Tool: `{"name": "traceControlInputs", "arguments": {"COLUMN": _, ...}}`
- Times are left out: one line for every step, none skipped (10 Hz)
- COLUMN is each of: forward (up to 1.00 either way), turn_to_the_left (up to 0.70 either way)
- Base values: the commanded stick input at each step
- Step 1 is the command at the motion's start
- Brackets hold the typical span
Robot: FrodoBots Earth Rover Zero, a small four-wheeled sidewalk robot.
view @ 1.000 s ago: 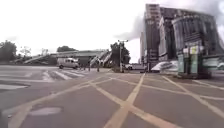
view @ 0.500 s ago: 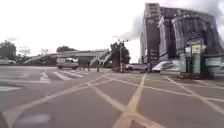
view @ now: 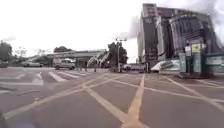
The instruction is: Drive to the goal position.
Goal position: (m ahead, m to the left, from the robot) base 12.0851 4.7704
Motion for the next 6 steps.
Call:
{"name": "traceControlInputs", "arguments": {"forward": 0.45, "turn_to_the_left": 0.0}}
{"name": "traceControlInputs", "arguments": {"forward": 0.45, "turn_to_the_left": 0.0}}
{"name": "traceControlInputs", "arguments": {"forward": 0.45, "turn_to_the_left": 0.0}}
{"name": "traceControlInputs", "arguments": {"forward": 0.45, "turn_to_the_left": 0.0}}
{"name": "traceControlInputs", "arguments": {"forward": 0.45, "turn_to_the_left": 0.0}}
{"name": "traceControlInputs", "arguments": {"forward": 0.45, "turn_to_the_left": 0.0}}
